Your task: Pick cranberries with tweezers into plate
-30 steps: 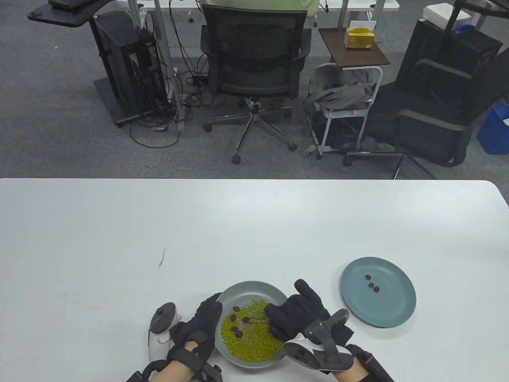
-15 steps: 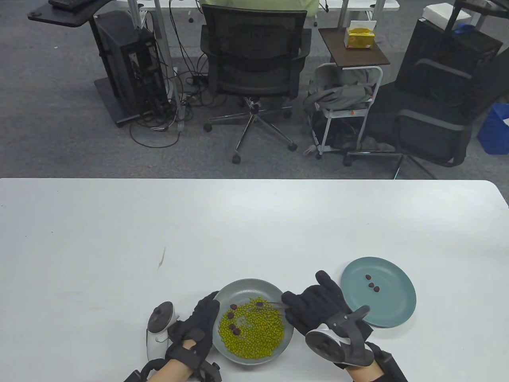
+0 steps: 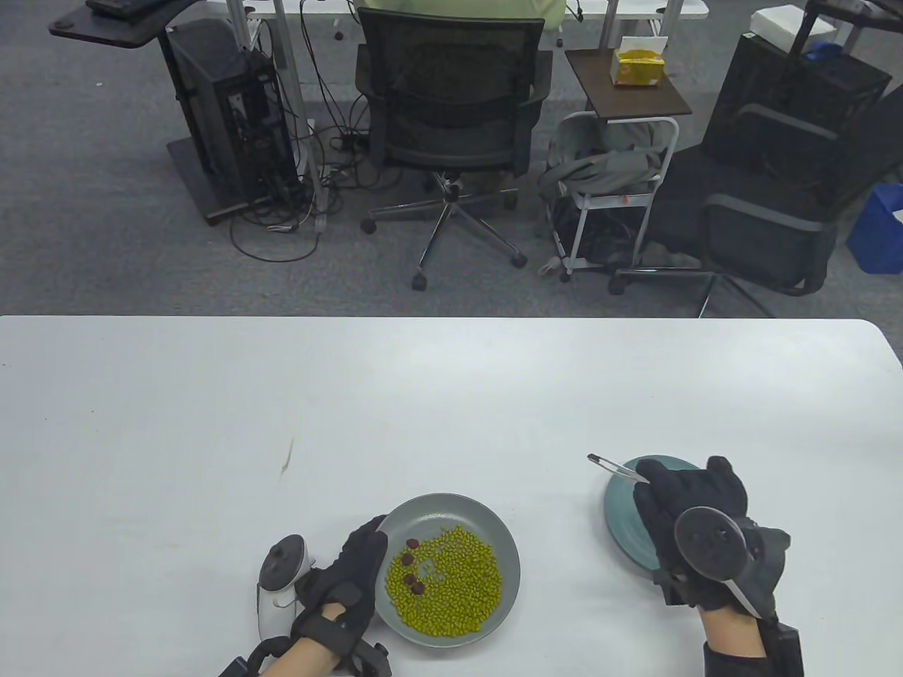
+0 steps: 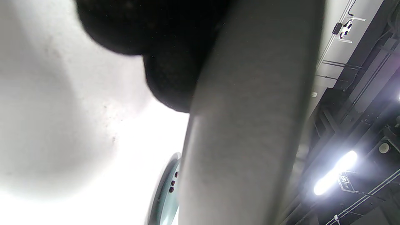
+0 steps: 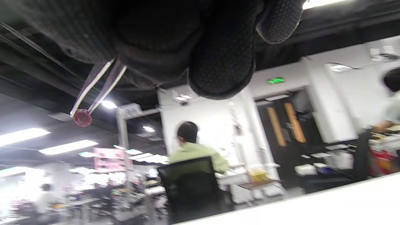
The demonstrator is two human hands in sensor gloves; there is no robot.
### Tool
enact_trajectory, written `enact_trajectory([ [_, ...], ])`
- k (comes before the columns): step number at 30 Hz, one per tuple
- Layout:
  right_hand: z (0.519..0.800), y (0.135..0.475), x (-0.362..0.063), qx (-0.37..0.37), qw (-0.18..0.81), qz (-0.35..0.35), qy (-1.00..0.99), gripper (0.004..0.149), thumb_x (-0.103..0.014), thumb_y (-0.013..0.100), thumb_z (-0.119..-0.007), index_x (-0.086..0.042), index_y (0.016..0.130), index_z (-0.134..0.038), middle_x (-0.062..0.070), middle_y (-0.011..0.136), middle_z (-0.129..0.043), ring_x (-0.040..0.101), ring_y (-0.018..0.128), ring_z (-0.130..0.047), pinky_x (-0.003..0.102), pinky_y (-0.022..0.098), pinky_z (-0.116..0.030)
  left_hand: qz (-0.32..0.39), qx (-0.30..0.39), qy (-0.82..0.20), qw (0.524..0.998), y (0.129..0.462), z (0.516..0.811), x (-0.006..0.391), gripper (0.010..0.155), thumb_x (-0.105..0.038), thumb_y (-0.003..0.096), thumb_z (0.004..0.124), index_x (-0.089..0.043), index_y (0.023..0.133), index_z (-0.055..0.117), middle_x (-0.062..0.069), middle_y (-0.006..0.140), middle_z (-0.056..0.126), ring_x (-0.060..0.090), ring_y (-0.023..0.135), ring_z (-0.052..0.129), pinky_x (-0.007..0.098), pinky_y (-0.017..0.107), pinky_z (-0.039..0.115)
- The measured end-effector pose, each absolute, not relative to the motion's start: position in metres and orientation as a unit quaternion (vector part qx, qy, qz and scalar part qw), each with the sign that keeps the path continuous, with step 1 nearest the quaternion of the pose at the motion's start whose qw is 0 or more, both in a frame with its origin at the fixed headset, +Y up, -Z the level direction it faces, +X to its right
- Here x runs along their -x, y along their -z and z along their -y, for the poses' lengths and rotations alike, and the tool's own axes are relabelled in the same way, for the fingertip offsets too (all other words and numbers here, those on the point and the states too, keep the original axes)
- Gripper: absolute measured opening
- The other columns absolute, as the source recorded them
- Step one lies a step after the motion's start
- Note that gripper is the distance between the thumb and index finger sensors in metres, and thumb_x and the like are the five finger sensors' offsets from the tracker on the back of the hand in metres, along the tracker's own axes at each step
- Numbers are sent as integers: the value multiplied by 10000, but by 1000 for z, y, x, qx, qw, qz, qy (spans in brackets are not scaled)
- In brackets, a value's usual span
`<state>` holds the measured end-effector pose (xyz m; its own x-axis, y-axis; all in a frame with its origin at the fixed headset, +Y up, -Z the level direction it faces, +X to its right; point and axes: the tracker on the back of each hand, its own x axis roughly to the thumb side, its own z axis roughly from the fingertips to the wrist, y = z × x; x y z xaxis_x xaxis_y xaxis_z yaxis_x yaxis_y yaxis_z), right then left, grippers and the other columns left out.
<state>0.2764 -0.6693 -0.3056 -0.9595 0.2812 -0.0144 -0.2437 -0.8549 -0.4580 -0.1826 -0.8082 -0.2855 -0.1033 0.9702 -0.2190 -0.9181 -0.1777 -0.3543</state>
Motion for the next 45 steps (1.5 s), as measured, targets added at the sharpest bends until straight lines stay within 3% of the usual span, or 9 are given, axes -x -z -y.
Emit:
enact_trajectory([
  [5, 697, 324, -322, 152, 120, 167, -967, 456, -527, 352, -762, -313, 738, -876, -158, 502, -913, 116, 588, -923, 484, 750, -515, 63, 204, -741, 637, 285, 809, 182, 601, -533, 542, 572, -241, 1031, 380, 8, 925, 705, 204, 408, 1071, 329, 251, 901],
  [10, 728, 339, -335, 200, 67, 62, -975, 455, -527, 350, -766, -308, 731, -885, -159, 493, -919, 116, 573, -933, 480, 730, -548, 62, 206, -738, 640, 284, 810, 182, 600, -535, 541, 571, -244, 1031, 380, 5, 926, 705, 201, 409, 1071, 327, 252, 902],
  [23, 748, 353, -335, 247, 35, 21, -968, 473, -536, 350, -749, -303, 741, -874, -153, 495, -920, 125, 571, -933, 482, 712, -560, 61, 211, -734, 643, 284, 812, 179, 600, -535, 541, 574, -242, 1030, 388, 18, 921, 715, 198, 405, 1077, 324, 248, 908],
  [32, 711, 338, -309, 182, 109, 148, -966, 477, -548, 350, -745, -323, 758, -848, -164, 504, -909, 115, 583, -925, 480, 726, -546, 63, 215, -735, 640, 284, 811, 178, 600, -534, 542, 575, -239, 1030, 391, 19, 921, 717, 200, 402, 1078, 325, 245, 908],
  [37, 704, 328, -280, 123, 109, 173, -971, 479, -560, 350, -739, -333, 758, -844, -167, 507, -907, 108, 590, -924, 476, 731, -544, 67, 176, -748, 637, 284, 808, 179, 595, -540, 537, 588, -249, 1027, 416, 2, 908, 739, 195, 385, 1081, 322, 235, 906],
  [45, 701, 318, -233, 41, 105, 214, -970, 480, -565, 345, -740, -336, 754, -844, -169, 503, -905, 103, 589, -924, 473, 733, -543, 78, 205, -750, 624, 281, 808, 175, 595, -541, 539, 593, -244, 1029, 432, 16, 903, 750, 210, 376, 1080, 332, 228, 903],
])
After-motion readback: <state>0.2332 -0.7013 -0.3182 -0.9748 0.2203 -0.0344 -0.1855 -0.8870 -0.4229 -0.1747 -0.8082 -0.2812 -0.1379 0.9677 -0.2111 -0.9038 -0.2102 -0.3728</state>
